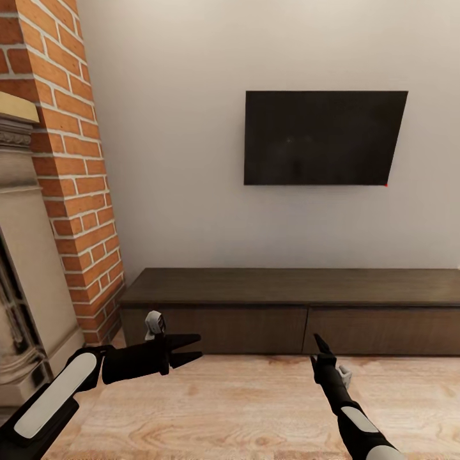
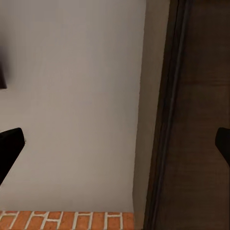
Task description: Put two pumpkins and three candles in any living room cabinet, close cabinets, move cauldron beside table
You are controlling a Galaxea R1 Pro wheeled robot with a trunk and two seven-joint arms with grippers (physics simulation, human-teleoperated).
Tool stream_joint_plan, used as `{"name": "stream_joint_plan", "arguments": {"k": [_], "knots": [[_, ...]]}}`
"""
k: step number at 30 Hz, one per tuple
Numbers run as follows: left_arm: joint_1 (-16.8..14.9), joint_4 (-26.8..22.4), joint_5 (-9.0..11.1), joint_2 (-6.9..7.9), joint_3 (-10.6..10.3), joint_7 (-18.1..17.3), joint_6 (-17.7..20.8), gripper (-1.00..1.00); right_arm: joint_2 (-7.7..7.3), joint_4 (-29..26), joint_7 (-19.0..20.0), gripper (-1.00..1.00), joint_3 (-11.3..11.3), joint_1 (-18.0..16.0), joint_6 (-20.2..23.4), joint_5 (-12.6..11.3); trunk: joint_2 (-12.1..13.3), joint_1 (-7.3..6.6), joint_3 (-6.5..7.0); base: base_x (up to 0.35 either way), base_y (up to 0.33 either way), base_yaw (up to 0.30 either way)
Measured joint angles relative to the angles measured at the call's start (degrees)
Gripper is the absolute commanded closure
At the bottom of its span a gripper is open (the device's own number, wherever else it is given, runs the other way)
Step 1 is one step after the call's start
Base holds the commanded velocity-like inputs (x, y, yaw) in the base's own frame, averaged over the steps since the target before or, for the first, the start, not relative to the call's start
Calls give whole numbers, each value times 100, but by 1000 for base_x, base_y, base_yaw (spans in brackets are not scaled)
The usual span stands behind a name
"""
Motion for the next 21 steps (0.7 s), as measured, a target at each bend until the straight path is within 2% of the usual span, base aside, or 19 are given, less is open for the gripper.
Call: {"name": "stream_joint_plan", "arguments": {"k": [9, 21], "knots": [[0, -1, 0, -8, -2, -1, 0, -100, 0, -5, 41, -100, 4, 0, 0, -113, -361, 198, -162, 0, 0, 0], [0, -1, 0, -9, -2, 1, 0, -100, -8, -5, 35, -100, 4, 0, 0, -117, -392, 237, -426, 0, 0, 0]]}}
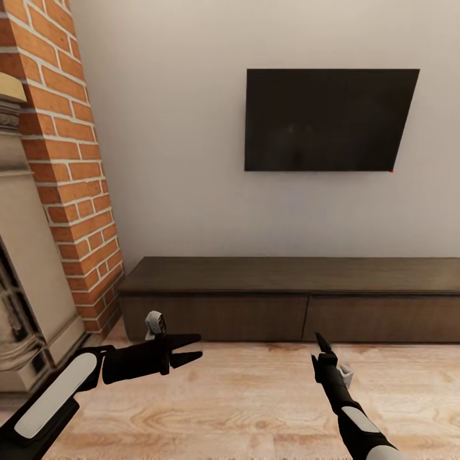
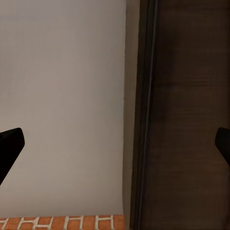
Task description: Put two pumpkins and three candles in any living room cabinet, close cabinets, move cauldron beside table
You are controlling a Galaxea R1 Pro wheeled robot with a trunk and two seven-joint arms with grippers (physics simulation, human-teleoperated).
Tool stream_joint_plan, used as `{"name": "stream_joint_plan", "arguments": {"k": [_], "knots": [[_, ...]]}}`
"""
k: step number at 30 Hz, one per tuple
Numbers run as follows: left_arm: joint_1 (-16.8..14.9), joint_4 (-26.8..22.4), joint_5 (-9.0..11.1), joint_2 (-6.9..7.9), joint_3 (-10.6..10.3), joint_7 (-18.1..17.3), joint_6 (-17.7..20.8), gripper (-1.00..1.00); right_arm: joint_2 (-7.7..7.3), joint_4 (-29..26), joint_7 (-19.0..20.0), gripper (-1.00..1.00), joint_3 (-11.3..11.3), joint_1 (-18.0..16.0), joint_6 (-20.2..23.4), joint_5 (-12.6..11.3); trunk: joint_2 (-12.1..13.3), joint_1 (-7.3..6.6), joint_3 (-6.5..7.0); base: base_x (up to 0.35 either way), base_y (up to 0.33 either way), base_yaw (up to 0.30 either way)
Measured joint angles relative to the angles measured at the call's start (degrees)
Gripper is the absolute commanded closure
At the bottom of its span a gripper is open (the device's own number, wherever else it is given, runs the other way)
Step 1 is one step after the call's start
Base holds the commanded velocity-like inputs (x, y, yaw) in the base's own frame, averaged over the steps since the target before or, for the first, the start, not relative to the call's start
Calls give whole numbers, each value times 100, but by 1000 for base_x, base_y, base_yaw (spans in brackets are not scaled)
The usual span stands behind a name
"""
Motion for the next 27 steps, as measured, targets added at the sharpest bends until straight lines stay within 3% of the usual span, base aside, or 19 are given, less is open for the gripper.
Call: {"name": "stream_joint_plan", "arguments": {"k": [22, 27], "knots": [[0, 0, 0, -9, -9, 0, -2, -100, -1, 0, 13, -100, 0, 0, 0, 0, -30, 57, -488, 0, 0, 0], [0, 0, 3, -8, -9, 0, -5, -100, -1, 0, 23, -100, 0, 0, 0, 0, -30, 56, -489, 0, 0, 0]]}}
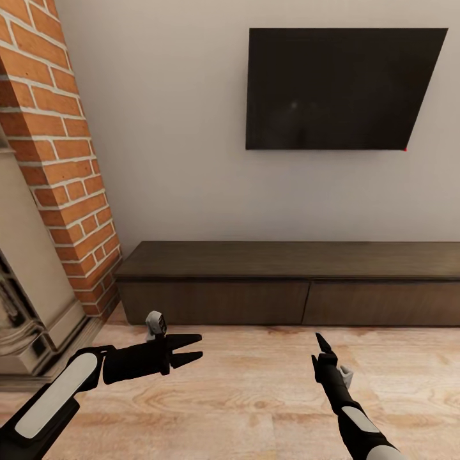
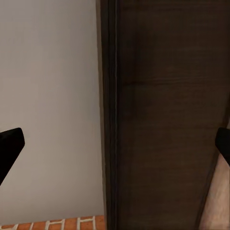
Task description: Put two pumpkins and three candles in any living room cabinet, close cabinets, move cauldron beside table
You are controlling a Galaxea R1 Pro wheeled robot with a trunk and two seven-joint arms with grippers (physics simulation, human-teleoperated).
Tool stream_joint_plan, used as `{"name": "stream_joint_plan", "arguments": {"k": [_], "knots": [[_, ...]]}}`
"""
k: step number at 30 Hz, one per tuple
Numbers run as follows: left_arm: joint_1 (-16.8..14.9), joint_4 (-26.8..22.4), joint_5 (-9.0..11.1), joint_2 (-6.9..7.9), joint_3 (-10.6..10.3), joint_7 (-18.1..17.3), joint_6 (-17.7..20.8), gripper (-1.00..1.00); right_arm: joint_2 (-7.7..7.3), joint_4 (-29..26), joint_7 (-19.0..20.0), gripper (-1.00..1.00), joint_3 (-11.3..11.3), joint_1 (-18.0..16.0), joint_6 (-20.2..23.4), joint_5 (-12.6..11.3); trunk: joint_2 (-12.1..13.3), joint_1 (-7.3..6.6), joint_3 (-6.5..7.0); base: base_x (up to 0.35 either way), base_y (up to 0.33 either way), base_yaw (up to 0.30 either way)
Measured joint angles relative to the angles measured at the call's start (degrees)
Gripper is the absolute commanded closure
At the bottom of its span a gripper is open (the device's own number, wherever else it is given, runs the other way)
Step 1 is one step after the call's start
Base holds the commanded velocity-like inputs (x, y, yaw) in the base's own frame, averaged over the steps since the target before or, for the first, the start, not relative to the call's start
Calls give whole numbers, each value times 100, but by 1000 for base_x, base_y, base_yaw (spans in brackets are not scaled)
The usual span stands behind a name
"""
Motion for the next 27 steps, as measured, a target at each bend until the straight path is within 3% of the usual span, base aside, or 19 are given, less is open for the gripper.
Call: {"name": "stream_joint_plan", "arguments": {"k": [6, 27], "knots": [[0, 2, -11, -1, 0, 0, -3, -100, 0, 0, 5, -100, 0, 0, 0, 0, 0, -2, 0, 95, 0, 0], [0, 0, -21, -16, 0, 1, -4, -100, 9, 0, 3, -100, 0, 0, 0, 0, 0, -3, 0, 308, 0, 0]]}}
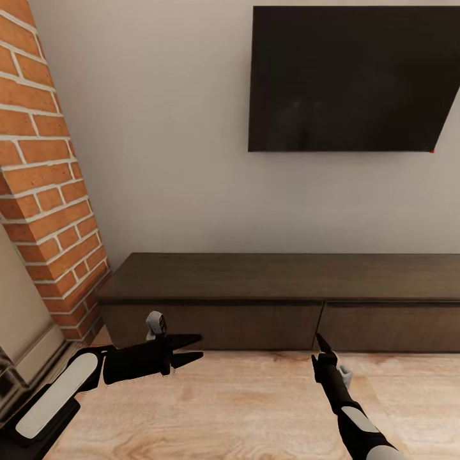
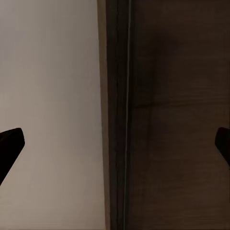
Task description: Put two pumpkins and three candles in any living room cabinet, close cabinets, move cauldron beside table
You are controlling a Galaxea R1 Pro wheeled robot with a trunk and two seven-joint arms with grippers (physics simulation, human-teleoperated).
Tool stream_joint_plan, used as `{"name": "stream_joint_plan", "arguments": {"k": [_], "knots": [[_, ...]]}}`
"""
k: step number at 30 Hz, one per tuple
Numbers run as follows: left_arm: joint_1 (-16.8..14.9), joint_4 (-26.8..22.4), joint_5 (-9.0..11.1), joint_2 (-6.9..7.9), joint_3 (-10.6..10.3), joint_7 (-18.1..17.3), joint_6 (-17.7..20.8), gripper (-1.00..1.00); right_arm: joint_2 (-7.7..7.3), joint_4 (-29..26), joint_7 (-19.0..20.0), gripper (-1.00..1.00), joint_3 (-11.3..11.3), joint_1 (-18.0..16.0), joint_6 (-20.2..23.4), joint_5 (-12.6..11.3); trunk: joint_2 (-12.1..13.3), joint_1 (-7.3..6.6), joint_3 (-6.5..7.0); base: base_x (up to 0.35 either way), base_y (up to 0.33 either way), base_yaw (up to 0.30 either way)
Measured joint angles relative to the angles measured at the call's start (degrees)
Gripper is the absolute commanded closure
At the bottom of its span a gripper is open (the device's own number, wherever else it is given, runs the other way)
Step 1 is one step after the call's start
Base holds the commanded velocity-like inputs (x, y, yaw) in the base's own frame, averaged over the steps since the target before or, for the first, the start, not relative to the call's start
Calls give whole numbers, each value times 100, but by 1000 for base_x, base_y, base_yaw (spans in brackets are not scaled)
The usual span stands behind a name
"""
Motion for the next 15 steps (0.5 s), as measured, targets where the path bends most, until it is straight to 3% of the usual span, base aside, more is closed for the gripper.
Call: {"name": "stream_joint_plan", "arguments": {"k": [8, 15], "knots": [[0, 2, 3, -3, 0, 0, 0, -100, 0, 0, 0, -100, 0, 0, 0, 0, 0, 1, 0, 221, 0, 0], [0, 3, 8, -3, 0, -1, 0, -100, -3, 0, 0, -100, 0, 0, 0, 0, 0, 2, 0, 81, 0, 0]]}}
